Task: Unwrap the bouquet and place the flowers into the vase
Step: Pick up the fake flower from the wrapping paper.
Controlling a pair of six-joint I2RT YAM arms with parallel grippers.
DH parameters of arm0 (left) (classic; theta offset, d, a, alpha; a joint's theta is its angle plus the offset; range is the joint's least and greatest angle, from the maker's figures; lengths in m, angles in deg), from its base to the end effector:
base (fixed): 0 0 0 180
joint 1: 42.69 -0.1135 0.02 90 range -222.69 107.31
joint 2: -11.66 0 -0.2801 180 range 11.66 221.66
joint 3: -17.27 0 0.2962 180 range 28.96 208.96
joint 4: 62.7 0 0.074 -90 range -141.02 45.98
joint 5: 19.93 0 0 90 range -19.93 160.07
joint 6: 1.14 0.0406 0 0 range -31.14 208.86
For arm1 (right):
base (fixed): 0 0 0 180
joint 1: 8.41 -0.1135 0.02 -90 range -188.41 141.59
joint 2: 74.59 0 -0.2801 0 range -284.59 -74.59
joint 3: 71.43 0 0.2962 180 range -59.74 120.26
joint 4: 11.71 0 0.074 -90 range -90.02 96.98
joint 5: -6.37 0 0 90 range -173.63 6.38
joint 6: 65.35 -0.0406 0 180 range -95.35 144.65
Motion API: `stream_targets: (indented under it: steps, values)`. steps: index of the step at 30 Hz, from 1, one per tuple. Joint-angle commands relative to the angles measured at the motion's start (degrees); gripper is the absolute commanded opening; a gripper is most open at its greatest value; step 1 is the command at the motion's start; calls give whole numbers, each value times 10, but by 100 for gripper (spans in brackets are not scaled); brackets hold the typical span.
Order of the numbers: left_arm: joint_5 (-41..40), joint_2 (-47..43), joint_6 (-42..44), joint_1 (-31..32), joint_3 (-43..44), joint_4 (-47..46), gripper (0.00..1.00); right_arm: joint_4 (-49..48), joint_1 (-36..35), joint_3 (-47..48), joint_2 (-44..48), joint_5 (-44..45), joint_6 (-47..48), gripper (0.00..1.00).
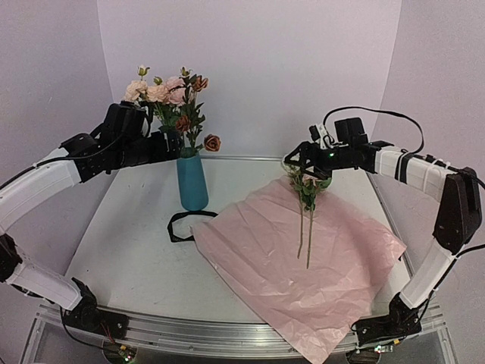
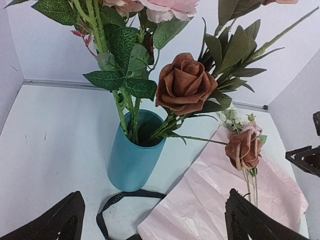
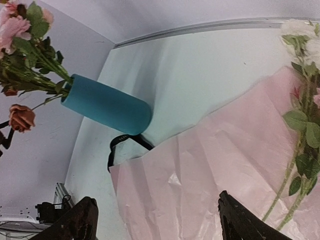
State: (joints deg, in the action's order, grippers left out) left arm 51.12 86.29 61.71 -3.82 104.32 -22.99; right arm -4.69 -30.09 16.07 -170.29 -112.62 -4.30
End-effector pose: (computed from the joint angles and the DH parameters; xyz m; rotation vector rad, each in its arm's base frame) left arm 0.2690 -0.1999 0.3958 0.0019 2.0413 -0.3899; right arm 0.4078 0.1833 0.3212 -0.2549 1.9251 1.0678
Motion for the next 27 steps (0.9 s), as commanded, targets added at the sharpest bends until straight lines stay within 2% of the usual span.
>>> stream_targets:
  steps: [1, 7, 14, 23, 27]
  values:
    - [51, -45, -69, -2, -24, -3, 99, 73, 17, 13, -9, 94, 9, 74]
    - [119, -63, -136, -2, -94, -11, 99, 107, 29, 4, -22, 157, 23, 54]
    - [188, -42, -192, -1, -135, -15, 100, 130, 34, -19, -34, 218, 24, 47]
    - [255, -19, -203, -1, -148, -19, 99, 144, 35, -56, -58, 222, 22, 45]
    - [259, -13, -202, -1, -144, -21, 100, 147, 35, -61, -82, 220, 21, 36]
